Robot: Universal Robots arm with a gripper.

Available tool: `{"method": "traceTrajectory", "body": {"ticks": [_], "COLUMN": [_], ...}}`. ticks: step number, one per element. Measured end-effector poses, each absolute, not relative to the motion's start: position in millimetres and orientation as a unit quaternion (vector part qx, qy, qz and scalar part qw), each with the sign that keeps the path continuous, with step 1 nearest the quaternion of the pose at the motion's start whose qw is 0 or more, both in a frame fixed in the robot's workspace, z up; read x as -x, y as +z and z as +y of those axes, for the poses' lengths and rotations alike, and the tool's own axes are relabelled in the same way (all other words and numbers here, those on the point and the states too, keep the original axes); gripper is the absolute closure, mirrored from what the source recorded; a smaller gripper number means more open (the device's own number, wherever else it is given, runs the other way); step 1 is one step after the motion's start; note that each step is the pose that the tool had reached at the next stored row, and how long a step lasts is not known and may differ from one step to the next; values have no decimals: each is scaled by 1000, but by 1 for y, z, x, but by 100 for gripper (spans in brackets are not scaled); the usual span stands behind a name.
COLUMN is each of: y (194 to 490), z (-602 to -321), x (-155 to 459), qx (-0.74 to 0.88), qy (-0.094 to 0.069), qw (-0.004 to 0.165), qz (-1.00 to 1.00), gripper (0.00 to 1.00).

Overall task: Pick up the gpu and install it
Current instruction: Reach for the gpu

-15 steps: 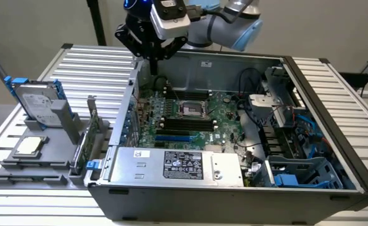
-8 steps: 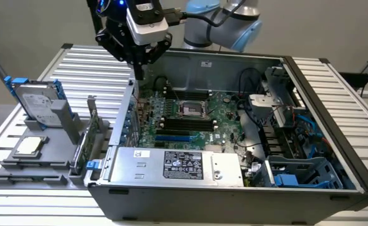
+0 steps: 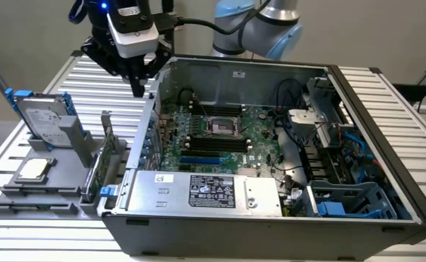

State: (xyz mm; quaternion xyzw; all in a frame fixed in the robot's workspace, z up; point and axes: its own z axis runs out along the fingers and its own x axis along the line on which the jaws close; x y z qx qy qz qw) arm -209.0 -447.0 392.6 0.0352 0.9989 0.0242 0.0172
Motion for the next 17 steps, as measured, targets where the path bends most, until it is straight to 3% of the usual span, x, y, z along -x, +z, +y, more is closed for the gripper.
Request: {"method": "traceTrajectory", "body": {"ticks": [17], "y": [389], "z": [-468], "x": [286], "qx": [-35], "qy": [24], "qw": [18], "qz": [999], "gripper": [89]}}
